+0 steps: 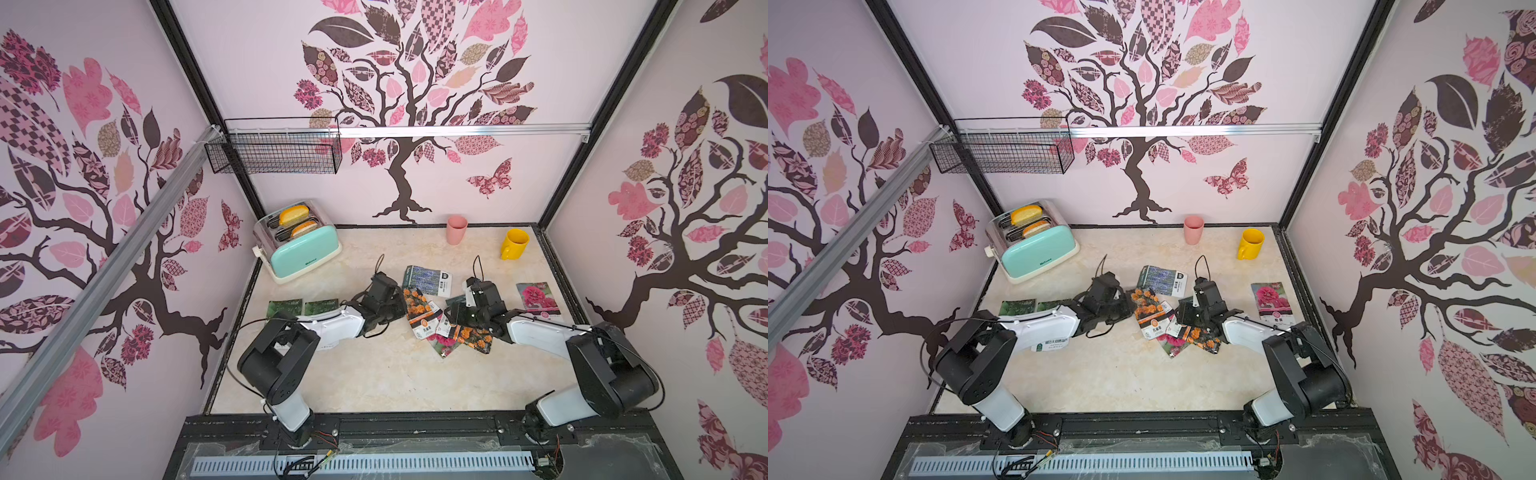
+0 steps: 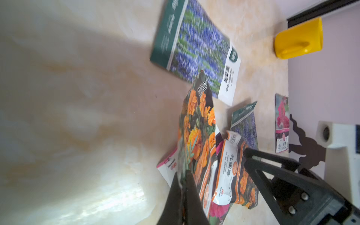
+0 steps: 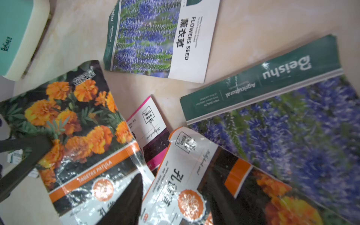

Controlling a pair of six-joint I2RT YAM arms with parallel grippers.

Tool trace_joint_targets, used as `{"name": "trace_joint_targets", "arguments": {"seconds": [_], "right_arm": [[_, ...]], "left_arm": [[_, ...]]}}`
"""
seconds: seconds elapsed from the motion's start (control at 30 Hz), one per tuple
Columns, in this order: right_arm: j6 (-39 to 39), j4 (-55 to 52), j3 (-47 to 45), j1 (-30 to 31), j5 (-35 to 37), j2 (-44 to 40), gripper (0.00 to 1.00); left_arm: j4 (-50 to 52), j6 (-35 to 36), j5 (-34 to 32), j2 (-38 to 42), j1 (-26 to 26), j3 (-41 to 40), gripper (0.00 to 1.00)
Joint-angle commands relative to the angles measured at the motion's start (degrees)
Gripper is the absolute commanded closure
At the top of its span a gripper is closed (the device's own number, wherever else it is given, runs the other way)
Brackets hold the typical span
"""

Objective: Arrange the seed packets in a row
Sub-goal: Pick up the seed packet from the center of the board, then place the seed packet at the center of the board.

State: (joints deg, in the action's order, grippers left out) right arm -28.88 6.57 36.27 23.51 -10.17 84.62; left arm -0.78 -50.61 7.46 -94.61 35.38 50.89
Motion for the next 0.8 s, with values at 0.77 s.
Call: {"name": "trace_joint_targets", "arguments": {"seconds": [0.77], "right_arm": [[0.15,8.34,4.49,7.78,-4.15,0.55,0.32]], "left_arm": [[44.47,26.09,5.42,-0.89,-18.41,12.56,1.00]]}}
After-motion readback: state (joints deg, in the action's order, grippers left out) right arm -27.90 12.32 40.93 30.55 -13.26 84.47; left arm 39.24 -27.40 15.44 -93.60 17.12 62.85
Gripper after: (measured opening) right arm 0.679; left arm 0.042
